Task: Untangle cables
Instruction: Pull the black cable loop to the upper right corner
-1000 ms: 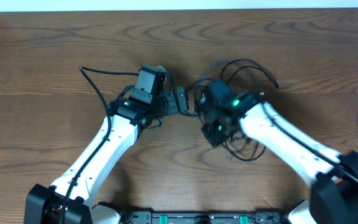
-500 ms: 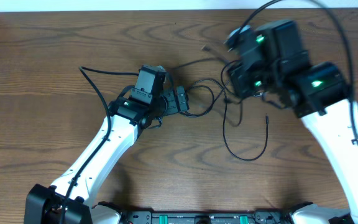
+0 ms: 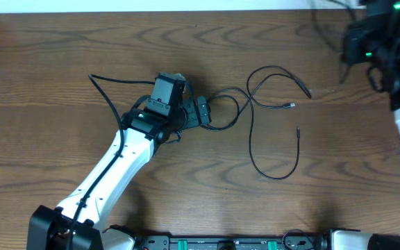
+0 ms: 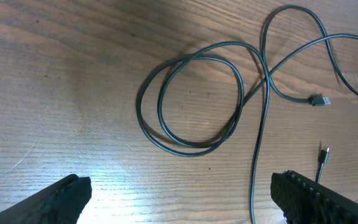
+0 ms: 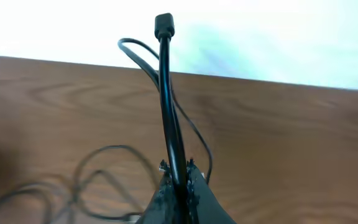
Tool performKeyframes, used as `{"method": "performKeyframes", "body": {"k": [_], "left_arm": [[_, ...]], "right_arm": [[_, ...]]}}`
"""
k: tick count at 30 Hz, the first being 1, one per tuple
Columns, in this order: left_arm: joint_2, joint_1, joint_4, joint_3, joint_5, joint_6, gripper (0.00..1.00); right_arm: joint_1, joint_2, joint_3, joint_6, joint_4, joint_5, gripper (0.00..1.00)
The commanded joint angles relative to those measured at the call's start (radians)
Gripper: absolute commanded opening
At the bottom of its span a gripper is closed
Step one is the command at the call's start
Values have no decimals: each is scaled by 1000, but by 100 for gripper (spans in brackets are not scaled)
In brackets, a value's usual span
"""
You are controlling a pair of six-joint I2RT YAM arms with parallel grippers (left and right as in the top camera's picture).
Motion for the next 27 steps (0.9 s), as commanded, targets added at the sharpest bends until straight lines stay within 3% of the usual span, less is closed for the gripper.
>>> {"method": "performKeyframes", "body": {"k": [1, 9, 17, 27], "left_arm": [[6, 3, -3, 3, -10, 2, 99], [6, 3, -3, 3, -10, 2, 99], [6, 3, -3, 3, -10, 2, 99], [6, 3, -3, 3, -10, 2, 99]], "right_arm": [[-98, 23, 12, -41, 0, 27, 1], [-217, 241, -18, -105, 110, 35, 1], [-217, 449, -18, -311, 237, 355, 1], [-218, 610, -18, -310, 222, 367, 2]]}}
